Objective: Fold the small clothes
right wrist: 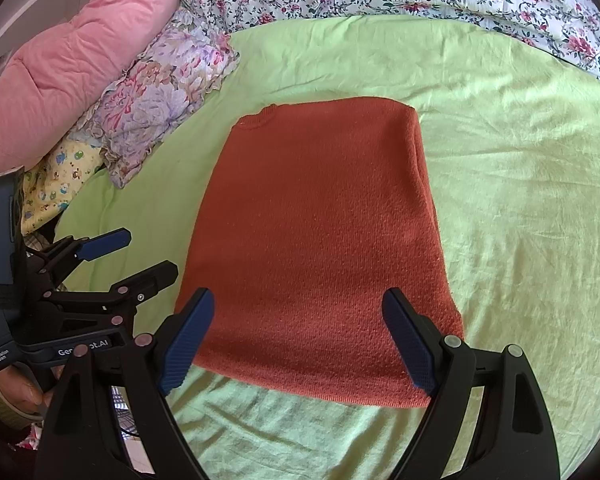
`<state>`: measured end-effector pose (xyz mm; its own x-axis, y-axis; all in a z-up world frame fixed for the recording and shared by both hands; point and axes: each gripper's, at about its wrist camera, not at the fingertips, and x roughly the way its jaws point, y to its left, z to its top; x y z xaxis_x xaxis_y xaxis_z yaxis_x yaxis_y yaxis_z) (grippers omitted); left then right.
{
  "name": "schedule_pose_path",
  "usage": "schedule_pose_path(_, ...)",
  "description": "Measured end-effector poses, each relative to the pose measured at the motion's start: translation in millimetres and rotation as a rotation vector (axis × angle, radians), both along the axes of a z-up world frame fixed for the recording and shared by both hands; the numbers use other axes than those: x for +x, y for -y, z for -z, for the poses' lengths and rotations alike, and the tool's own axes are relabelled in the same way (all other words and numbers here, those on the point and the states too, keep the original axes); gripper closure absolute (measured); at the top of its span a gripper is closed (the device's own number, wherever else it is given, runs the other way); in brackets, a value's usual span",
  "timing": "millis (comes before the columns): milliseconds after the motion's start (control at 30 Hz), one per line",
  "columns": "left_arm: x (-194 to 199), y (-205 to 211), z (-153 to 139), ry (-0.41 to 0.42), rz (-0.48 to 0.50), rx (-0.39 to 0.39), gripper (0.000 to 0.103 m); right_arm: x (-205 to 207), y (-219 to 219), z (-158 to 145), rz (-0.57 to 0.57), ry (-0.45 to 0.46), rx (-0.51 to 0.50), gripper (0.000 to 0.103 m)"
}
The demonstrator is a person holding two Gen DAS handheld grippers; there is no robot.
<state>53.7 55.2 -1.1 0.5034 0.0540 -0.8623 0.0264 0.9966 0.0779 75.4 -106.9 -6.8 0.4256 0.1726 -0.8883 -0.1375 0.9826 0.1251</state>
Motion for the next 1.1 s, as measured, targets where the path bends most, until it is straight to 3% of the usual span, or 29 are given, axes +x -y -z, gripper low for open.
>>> schedule_pose_path(767,11,6,-1,0.019,0.012,0.026,0.019,11,13,0,0.037,0.018,0.013,0.017)
schedule_pose_path(1100,23,-7,-5,0.022,-0.027,0.013,0.019,13,13,1,0.040,0.016,0.010,0.017)
